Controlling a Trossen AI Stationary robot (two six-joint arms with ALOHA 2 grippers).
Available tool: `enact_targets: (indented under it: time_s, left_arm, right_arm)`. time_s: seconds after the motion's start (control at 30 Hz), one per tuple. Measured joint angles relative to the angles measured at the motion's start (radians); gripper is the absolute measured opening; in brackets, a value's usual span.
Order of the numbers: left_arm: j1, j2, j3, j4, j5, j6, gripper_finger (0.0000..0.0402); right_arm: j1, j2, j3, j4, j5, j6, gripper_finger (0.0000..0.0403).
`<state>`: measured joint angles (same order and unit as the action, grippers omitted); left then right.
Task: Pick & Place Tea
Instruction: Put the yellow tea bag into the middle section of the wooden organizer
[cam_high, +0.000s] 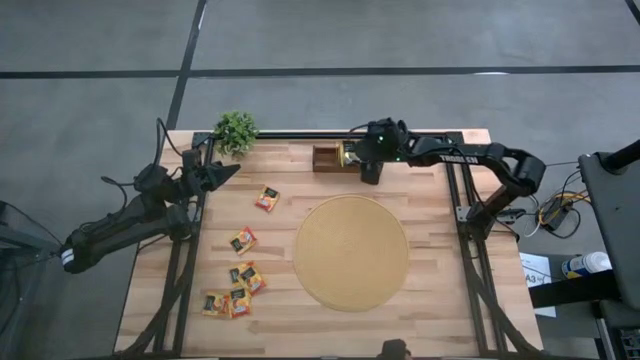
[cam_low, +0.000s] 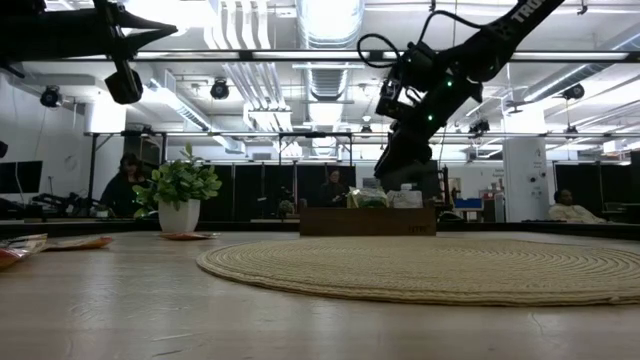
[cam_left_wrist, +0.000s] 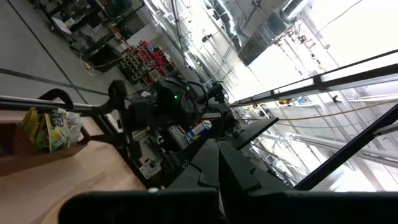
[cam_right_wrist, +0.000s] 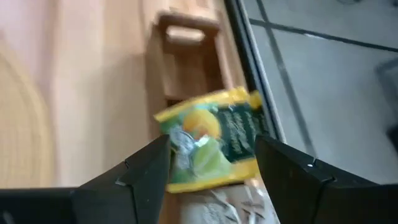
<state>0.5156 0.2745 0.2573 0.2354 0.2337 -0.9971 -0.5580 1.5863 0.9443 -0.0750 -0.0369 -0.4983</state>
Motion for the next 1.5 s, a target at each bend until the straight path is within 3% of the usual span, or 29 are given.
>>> enact_targets:
  time_s: [0.3, 0.47, 0.63, 1.13, 1.5]
  left_arm:
    - [0.000, 0.000, 0.000, 0.003, 0.000, 0.005, 0.0000]
    - [0.000, 0.000, 0.000, 0.007, 0.000, 0.004, 0.0000]
    - [0.000, 0.000, 0.000, 0.010, 0.000, 0.005, 0.0000]
    - [0.000, 0.000, 0.000, 0.035, -0.001, 0.029, 0.0000]
    - [0.000, 0.000, 0.000, 0.035, -0.017, 0.062, 0.0000]
  right_arm:
    - [0.008, 0.080, 0.000, 0.024, 0.055, -0.087, 0.0234]
    - [0.007, 0.145, 0.019, 0.092, 0.204, -0.084, 0.0233]
    - [0.005, 0.224, 0.097, 0.069, 0.222, -0.111, 0.0227]
    - [0.007, 0.343, 0.297, -0.222, 0.162, -0.089, 0.0226]
    - [0.008, 0.329, 0.393, -0.467, 0.189, -0.041, 0.0226]
